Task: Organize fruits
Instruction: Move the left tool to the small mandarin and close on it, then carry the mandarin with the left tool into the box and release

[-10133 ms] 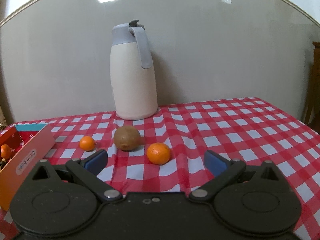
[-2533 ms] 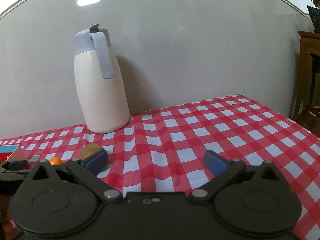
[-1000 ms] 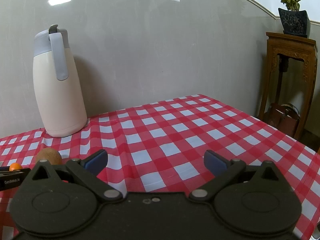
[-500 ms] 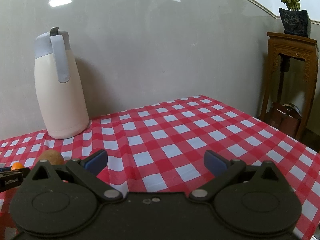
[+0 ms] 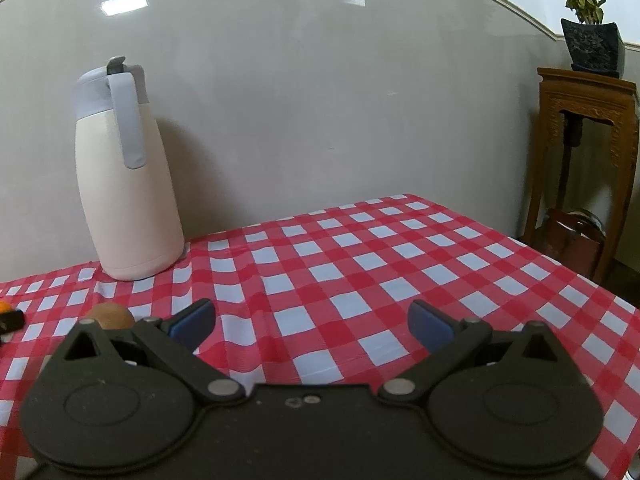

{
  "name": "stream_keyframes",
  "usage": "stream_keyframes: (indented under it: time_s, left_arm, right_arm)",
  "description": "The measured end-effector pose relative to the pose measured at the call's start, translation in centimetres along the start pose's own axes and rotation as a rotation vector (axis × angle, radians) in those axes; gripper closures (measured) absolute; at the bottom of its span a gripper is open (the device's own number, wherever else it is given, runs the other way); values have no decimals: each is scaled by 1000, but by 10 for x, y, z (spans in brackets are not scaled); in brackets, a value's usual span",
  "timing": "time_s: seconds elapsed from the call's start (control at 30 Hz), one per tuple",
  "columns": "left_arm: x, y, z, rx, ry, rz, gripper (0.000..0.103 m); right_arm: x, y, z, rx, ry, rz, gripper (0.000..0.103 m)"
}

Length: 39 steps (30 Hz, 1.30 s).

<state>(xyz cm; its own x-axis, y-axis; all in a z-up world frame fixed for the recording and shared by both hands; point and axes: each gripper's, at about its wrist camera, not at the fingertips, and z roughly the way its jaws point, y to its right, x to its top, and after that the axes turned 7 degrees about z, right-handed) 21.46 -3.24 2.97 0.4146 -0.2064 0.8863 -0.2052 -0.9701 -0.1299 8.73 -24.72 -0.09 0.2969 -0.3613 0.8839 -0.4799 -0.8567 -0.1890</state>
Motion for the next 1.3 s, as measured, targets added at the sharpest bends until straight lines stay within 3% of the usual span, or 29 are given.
stream_keyframes:
  time_s: [0.27, 0.63, 0.9, 1.2, 1.27, 1.3]
  left_arm:
    - [-7, -50, -34, 119, 15, -72, 68]
    - [-48, -116, -57, 296, -83, -158, 68]
    - [-66, -136, -63, 315, -132, -189, 68]
    - [-73, -148, -79, 318, -119, -234, 67]
    - [-74, -151, -85, 321, -107, -257, 59]
    - [-75, -152, -88, 331, -100, -264, 41]
  right_arm:
    - [-4, -21, -1, 46, -12, -31, 0]
    - [-13, -68, -11, 173, -35, -89, 0]
    - [-23, -105, -23, 273, -47, -151, 0]
    - [-30, -133, -32, 346, -63, -198, 0]
    - [-31, -137, -34, 355, -62, -202, 0]
    - [-31, -138, -34, 358, -62, -203, 0]
